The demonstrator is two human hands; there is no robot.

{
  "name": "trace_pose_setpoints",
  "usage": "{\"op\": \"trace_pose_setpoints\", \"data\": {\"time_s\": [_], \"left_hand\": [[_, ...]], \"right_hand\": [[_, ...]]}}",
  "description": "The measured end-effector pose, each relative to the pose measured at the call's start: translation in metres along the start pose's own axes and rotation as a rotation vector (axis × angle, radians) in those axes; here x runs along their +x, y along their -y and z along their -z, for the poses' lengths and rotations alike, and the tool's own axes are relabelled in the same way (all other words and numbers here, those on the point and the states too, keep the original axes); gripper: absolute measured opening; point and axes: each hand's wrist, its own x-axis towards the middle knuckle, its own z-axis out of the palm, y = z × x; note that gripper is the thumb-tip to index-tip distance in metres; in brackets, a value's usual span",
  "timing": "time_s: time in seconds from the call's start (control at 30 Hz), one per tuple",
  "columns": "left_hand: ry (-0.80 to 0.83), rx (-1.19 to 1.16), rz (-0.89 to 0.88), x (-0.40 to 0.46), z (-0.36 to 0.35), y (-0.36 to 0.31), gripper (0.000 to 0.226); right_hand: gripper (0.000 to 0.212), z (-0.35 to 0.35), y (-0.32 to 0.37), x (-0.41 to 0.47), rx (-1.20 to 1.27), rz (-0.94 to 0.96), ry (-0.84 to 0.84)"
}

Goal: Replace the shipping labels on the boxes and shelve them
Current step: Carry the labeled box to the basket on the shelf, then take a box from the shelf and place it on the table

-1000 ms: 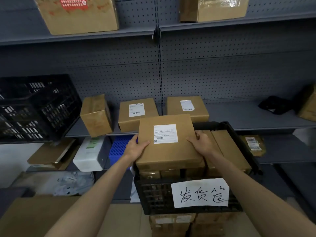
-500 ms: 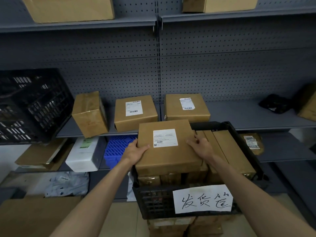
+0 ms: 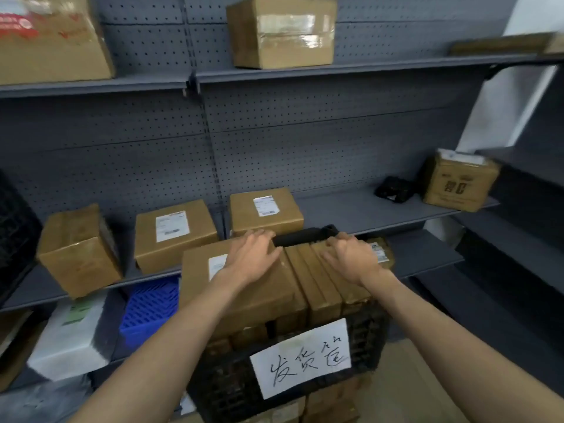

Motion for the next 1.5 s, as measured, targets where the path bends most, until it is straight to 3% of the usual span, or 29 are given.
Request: {"op": "trace_pose_setpoints", "data": {"time_s": [0.43, 0.67, 0.93, 1.2, 1.5], "left_hand": [[0.101, 0.041, -0.720, -0.024, -0.056, -0.268, 0.043], [0.244, 0.014, -1.050, -0.125, -0.105, -0.399, 0.051], [0.327, 0.001, -1.332, -0.260, -0.135, -0.527, 0.045], [0.421, -0.013, -1.401, -0.380, -0.196, -0.641, 0.041], [0.679, 0.098, -1.163, -0.451, -0.281, -0.718, 0.026]], "right_hand": [[0.036, 0.043, -0.152, -0.250, -0.203, -0.580, -0.124], [0.038, 0.053, -0.175, -0.441, -0.242, -0.956, -0.104], [0.039, 0.053, -0.182, -0.619, -0.217, -1.296, -0.085], [0.044, 0.015, -0.236, -0.770, -0.108, -1.424, -0.022], [0.039, -0.035, -0.312, -0.876, 0.091, -1.431, 0.073]]}}
